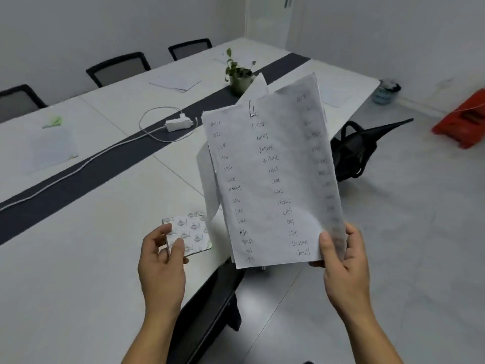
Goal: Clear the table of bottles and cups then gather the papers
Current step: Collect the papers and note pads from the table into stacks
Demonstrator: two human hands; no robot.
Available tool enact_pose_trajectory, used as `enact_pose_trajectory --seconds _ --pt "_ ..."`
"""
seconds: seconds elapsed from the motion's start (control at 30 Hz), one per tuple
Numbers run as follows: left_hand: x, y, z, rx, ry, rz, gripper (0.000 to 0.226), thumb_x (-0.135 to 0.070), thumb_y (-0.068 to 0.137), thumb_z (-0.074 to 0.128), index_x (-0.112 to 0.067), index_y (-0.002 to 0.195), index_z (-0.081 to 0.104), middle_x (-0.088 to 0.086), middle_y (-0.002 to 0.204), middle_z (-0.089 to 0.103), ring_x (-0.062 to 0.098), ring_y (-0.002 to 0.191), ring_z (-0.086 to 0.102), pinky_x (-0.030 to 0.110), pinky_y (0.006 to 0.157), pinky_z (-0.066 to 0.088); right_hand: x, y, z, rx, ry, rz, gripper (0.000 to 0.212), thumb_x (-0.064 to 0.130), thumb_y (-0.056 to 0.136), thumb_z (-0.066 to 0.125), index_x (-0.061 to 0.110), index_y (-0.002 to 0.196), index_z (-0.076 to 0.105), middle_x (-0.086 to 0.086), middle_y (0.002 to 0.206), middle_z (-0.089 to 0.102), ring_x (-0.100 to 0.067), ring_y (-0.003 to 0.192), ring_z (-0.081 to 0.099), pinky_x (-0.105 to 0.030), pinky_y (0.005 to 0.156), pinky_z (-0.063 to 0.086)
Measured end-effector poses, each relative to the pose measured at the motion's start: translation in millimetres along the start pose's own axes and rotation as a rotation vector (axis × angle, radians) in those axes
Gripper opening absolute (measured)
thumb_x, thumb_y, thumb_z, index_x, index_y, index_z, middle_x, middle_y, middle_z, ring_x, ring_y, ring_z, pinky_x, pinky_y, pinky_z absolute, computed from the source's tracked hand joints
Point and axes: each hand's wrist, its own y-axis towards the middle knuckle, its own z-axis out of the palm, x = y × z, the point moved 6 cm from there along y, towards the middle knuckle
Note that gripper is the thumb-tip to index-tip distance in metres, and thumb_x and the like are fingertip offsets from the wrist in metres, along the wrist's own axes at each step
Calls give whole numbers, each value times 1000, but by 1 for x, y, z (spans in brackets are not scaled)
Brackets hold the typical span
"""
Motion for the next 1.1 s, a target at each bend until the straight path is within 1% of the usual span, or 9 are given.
enact_pose_trajectory --seconds 0.13,0.3,0.37,0.43,0.5,0.6,0.83,1.0,1.1 --pt "-12 -37 89 58 0 64 30 -1 94 59 -22 115 60 -14 104 60 3 63 62 11 60 50 -17 33 -88 -87 60 32 17 27 98 56 40 110 55 12 107 68 -12 94 69 -34 66 61" --pt "-6 -81 209 148 -38 47 41 -1 94 59 -31 122 55 0 110 64 3 77 67 18 63 55 -53 86 -198 -190 104 115 19 24 100 55 29 118 54 9 108 70 -11 95 69 -31 65 60" --pt "-2 -94 254 191 -36 29 46 -1 94 59 -38 121 54 3 111 65 11 86 68 24 67 56 -67 110 -231 -210 130 149 19 22 101 54 28 118 55 10 104 72 -9 92 70 -28 63 59" --pt "-3 -103 293 225 -31 14 48 0 94 59 -43 116 55 2 110 66 15 91 69 23 67 57 -79 133 -256 -227 158 196 18 19 101 54 29 116 56 10 102 73 -9 89 70 -27 63 58" --pt "-6 -104 331 254 -25 18 48 1 94 59 -41 116 56 0 108 66 10 89 70 18 67 57 -91 158 -273 -234 163 238 20 18 101 54 28 117 56 10 99 74 -10 87 70 -26 61 58" --pt "-1 -94 387 275 -8 26 49 2 93 60 -42 115 57 -2 107 67 7 87 70 18 69 58 -112 205 -291 -235 166 282 20 16 101 54 28 116 56 13 97 73 -10 84 70 -26 61 57" --pt "32 -35 555 311 -15 -18 50 1 94 60 -46 111 59 -3 106 66 21 100 68 20 74 59 -149 353 -335 -315 141 318 21 14 101 53 32 111 57 11 94 74 -6 79 69 -25 58 56" --pt "5 11 711 422 -12 35 51 -1 94 60 -50 110 57 -7 103 66 16 95 67 27 79 56 -130 479 -383 -406 119 293 22 13 101 53 33 111 57 8 100 72 -11 84 70 -27 59 57" --pt "-18 28 801 504 0 68 49 0 94 59 -46 111 56 -8 100 64 6 87 64 20 75 56 -124 539 -416 -484 126 279 21 15 101 54 26 118 56 3 107 71 -18 92 69 -26 59 57"
